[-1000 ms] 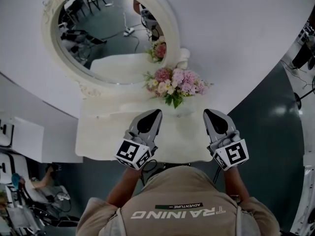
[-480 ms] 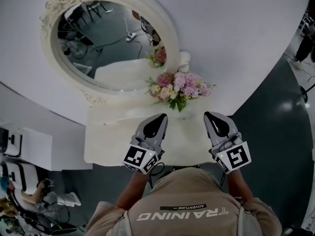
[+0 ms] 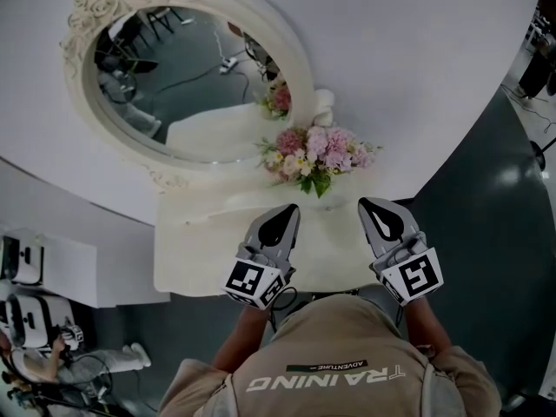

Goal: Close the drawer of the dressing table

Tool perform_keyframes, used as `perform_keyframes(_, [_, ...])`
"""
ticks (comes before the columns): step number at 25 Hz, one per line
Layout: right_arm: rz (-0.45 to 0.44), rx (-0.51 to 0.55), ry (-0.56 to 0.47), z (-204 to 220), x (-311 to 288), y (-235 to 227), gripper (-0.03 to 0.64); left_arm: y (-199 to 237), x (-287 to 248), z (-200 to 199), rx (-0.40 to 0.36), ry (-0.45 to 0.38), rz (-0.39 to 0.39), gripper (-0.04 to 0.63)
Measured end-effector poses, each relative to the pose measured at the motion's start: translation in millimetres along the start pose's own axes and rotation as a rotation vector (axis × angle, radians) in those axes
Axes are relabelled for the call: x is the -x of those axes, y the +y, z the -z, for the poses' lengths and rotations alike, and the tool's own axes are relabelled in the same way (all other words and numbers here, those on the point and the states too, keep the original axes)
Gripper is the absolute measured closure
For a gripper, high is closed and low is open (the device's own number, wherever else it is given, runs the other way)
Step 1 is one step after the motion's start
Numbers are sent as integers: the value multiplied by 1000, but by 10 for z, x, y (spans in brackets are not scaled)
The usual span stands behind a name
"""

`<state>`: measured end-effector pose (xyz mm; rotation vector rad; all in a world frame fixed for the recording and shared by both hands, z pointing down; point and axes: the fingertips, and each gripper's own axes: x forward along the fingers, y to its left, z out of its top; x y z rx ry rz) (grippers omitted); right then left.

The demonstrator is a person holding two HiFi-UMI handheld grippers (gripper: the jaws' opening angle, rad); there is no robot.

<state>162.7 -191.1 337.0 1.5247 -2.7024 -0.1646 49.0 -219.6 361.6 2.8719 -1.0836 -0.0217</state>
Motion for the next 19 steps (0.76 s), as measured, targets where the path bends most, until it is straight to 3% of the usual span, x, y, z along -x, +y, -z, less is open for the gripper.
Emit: perform_keyframes(19, [6,-23,20,107,0,-60,615,-74,-91,72,5,20,30,577])
